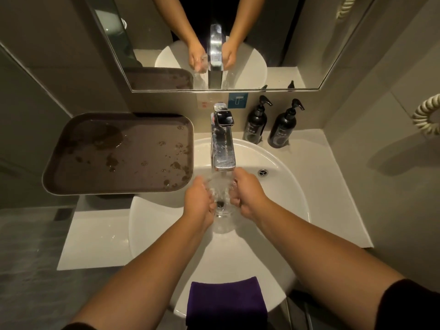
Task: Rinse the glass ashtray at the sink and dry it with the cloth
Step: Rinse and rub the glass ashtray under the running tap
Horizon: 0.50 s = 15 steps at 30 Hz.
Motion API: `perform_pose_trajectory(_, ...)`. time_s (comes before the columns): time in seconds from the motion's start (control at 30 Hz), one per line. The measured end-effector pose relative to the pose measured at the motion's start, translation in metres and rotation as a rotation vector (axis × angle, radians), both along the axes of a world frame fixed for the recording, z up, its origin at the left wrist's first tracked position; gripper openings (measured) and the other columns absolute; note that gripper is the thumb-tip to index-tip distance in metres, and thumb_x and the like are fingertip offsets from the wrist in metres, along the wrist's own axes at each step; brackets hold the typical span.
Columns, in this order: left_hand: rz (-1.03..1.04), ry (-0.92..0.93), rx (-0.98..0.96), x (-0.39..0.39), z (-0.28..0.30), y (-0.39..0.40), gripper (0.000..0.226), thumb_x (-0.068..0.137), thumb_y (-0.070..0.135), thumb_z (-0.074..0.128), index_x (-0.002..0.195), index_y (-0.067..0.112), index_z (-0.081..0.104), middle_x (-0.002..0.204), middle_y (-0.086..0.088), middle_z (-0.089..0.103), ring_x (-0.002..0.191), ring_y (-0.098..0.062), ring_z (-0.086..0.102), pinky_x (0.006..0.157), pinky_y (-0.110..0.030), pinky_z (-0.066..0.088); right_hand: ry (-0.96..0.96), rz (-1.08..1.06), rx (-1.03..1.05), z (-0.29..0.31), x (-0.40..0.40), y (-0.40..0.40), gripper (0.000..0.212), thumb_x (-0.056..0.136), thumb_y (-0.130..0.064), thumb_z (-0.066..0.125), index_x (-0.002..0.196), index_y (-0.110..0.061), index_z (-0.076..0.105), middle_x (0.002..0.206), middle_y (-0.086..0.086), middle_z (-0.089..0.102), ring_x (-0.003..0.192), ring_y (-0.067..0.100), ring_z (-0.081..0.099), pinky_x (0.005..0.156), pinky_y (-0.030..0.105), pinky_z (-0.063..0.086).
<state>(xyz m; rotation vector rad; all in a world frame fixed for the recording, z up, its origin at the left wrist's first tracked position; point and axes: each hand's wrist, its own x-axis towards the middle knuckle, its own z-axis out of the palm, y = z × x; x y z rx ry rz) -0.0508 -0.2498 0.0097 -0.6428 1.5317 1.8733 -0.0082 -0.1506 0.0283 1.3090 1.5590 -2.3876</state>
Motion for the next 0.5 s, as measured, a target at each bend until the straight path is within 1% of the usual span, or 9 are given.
perform_pose_trajectory(0.07,0.034,-0.021,0.028,0.003,-0.003,0.000,0.036,0.097,0.031,0.042,0.069,0.013,0.056,0.054,-0.006,0.056,0.046,-0.021,0.055,0.050,-0.029,0.051,0.034,-0.114,-0.045,-0.009,0.004,-0.005,0.032,0.090,-0.015,0.043,0.059,-0.015,0.048,0.044,0.000,0.041,0.036,0.015,0.035,0.037,0.022,0.026)
perform_pose_trajectory(0.1,0.011,-0.008,-0.012,0.003,-0.003,-0.001,0.036,0.095,0.035,0.043,0.071,0.013,0.059,0.061,-0.010,0.060,0.054,-0.025,0.060,0.059,-0.036,0.055,0.041,-0.123,-0.039,-0.010,0.006,-0.005,0.033,0.089,-0.015,0.042,0.057,-0.016,0.046,0.044,0.001,0.039,0.036,0.016,0.034,0.038,0.024,0.025)
perform_pose_trajectory(0.17,-0.148,0.121,-0.132,-0.003,-0.008,-0.005,0.036,0.092,0.041,0.042,0.071,0.017,0.058,0.071,-0.014,0.060,0.063,-0.025,0.058,0.065,-0.041,0.053,0.015,-0.042,0.035,-0.008,0.006,-0.001,0.032,0.090,-0.016,0.043,0.058,-0.016,0.043,0.043,0.000,0.037,0.034,0.014,0.031,0.036,0.022,0.023)
perform_pose_trajectory(0.2,-0.278,0.215,-0.222,-0.006,-0.009,-0.008,0.038,0.093,0.043,0.040,0.070,0.018,0.056,0.070,-0.012,0.058,0.065,-0.023,0.055,0.066,-0.038,0.048,-0.011,0.051,0.119,-0.005,0.004,0.003,0.033,0.091,-0.016,0.045,0.058,-0.016,0.045,0.041,-0.002,0.038,0.033,0.012,0.032,0.036,0.021,0.023)
perform_pose_trajectory(0.23,-0.397,0.307,-0.315,-0.009,-0.007,-0.009,0.042,0.096,0.045,0.038,0.067,0.019,0.055,0.065,-0.007,0.055,0.061,-0.021,0.050,0.063,-0.035,0.042,-0.042,0.162,0.213,-0.002,0.002,0.005,0.033,0.093,-0.016,0.047,0.059,-0.015,0.048,0.040,-0.003,0.040,0.034,0.012,0.035,0.037,0.020,0.025)
perform_pose_trajectory(0.3,-0.454,0.378,-0.338,-0.012,-0.007,-0.008,0.044,0.096,0.045,0.039,0.061,0.020,0.050,0.053,0.001,0.045,0.052,-0.019,0.039,0.057,-0.031,0.032,-0.060,0.322,0.308,0.002,-0.004,0.005,0.028,0.092,-0.010,0.047,0.066,-0.011,0.055,0.041,-0.002,0.042,0.039,0.014,0.035,0.041,0.021,0.024)
perform_pose_trajectory(0.37,-0.340,0.296,-0.260,-0.011,-0.005,-0.006,0.039,0.093,0.037,0.043,0.058,0.020,0.044,0.049,0.003,0.039,0.048,-0.018,0.033,0.051,-0.030,0.029,-0.041,0.310,0.271,0.005,-0.007,0.003,0.026,0.092,-0.009,0.047,0.068,-0.012,0.055,0.043,-0.002,0.041,0.040,0.014,0.032,0.041,0.022,0.022)
perform_pose_trajectory(0.43,-0.097,0.112,-0.119,-0.005,-0.001,-0.004,0.036,0.092,0.027,0.045,0.057,0.019,0.042,0.047,0.002,0.035,0.041,-0.015,0.029,0.041,-0.023,0.024,0.003,0.165,0.105,0.008,-0.005,0.002,0.029,0.095,-0.015,0.044,0.067,-0.015,0.049,0.046,-0.003,0.038,0.039,0.011,0.029,0.038,0.020,0.020)
perform_pose_trajectory(0.5,0.038,-0.013,0.004,0.000,-0.004,-0.001,0.038,0.093,0.028,0.045,0.057,0.016,0.046,0.048,-0.001,0.040,0.035,-0.015,0.033,0.038,-0.018,0.028,0.031,0.059,0.008,0.005,0.000,0.001,0.031,0.096,-0.017,0.042,0.065,-0.016,0.046,0.045,-0.004,0.036,0.035,0.008,0.028,0.033,0.019,0.021)
